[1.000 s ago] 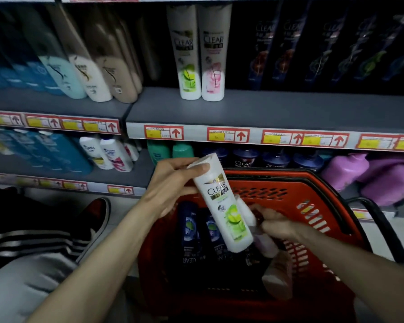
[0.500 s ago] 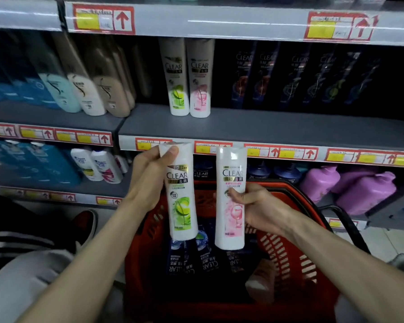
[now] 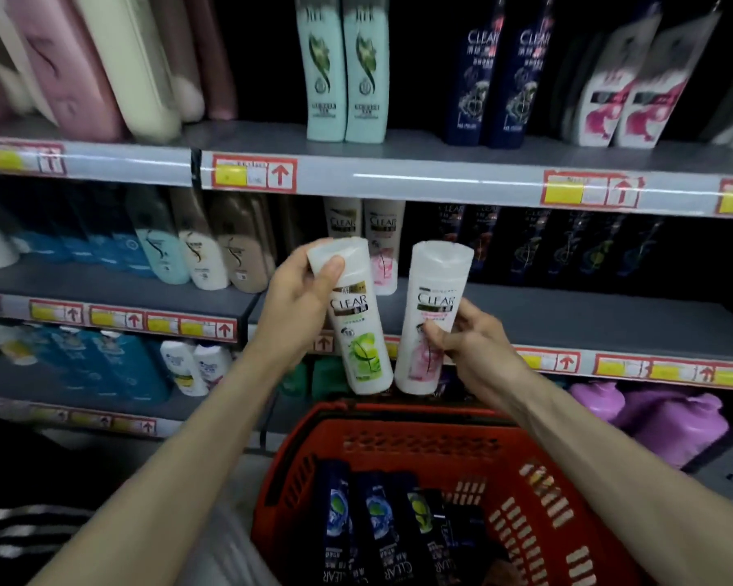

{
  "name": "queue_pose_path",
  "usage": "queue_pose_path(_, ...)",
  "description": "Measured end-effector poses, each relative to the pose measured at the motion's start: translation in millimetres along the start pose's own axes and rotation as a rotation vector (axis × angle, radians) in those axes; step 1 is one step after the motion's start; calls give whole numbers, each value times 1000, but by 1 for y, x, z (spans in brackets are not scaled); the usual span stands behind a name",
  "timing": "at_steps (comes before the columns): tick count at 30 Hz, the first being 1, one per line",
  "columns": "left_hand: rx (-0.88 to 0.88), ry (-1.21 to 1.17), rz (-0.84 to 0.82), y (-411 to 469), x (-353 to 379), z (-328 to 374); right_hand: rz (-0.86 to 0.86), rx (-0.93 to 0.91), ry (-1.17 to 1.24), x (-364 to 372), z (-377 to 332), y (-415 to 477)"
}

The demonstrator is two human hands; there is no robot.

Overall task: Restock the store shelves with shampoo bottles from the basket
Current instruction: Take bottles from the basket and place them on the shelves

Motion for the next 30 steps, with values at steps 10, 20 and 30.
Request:
queue_pose_path(10,-212,-93,-8,80,-15,5,66,-30,-53,41,-15,84)
queue_pose_path(20,-280,92,-12,120,0,-23,210,-29,-195,37,2,131)
queue_pose_path(30,-186,326,-36,112,-2,-51,202,-156,-481,37,11,124)
Point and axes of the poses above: each hand's wrist, its own y-axis towards the middle knuckle, its own x-axis out of the palm, z = x × y, the point moved 2 cm from there along y, towards the middle knuckle, and after that the axes turned 6 degrees about y, right-handed, at the moved point
